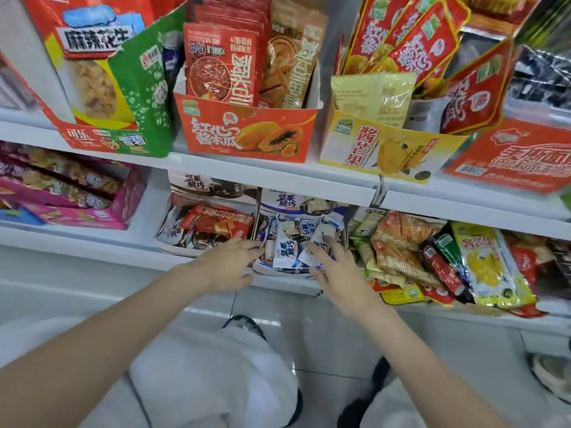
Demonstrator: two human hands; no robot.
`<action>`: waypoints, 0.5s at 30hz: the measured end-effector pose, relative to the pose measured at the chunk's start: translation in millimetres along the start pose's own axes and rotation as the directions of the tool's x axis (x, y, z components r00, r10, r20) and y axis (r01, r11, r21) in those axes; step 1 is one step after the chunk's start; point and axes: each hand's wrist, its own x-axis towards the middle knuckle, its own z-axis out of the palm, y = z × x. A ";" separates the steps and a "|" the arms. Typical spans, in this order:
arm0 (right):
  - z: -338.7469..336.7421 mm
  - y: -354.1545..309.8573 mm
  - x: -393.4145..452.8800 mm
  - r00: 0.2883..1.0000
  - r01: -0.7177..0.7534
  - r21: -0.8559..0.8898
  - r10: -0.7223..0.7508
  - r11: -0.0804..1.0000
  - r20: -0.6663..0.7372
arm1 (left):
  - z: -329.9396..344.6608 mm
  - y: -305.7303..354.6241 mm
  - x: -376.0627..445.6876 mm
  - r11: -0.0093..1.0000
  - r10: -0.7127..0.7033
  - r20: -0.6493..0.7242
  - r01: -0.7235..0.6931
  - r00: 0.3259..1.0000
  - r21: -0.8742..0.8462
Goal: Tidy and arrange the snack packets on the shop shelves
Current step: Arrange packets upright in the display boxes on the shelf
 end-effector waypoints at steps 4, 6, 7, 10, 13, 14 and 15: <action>4.7 10.9 15.0 0.995 0.043 -0.096 -0.034 0.994 0.098 | 0.5 1.2 2.5 0.998 0.007 -0.005 -0.007 1.000 0.062; -0.7 18.2 21.9 0.997 0.039 -0.023 -0.038 0.999 0.068 | 6.8 0.8 4.2 0.990 0.020 0.014 -0.022 1.000 0.137; -3.0 23.0 23.6 0.996 0.055 -0.004 -0.054 0.998 0.066 | 9.6 0.6 4.9 0.989 0.013 0.010 -0.014 1.000 0.147; -3.2 37.2 20.8 0.991 0.117 -0.145 -0.107 0.982 0.080 | 11.5 4.7 5.9 0.985 0.000 -0.004 0.000 1.000 0.174; 4.6 40.0 18.9 0.989 0.113 -0.227 -0.088 0.967 0.117 | 13.5 13.4 7.9 0.959 0.023 0.017 -0.026 1.000 0.281; 7.6 37.2 21.3 0.989 0.103 -0.201 -0.078 0.974 0.128 | 13.4 15.2 8.9 0.955 0.029 0.010 -0.031 1.000 0.294; 10.2 34.1 24.8 0.989 0.088 -0.177 -0.065 0.980 0.134 | 12.7 17.0 9.9 0.958 0.034 -0.009 -0.031 0.999 0.286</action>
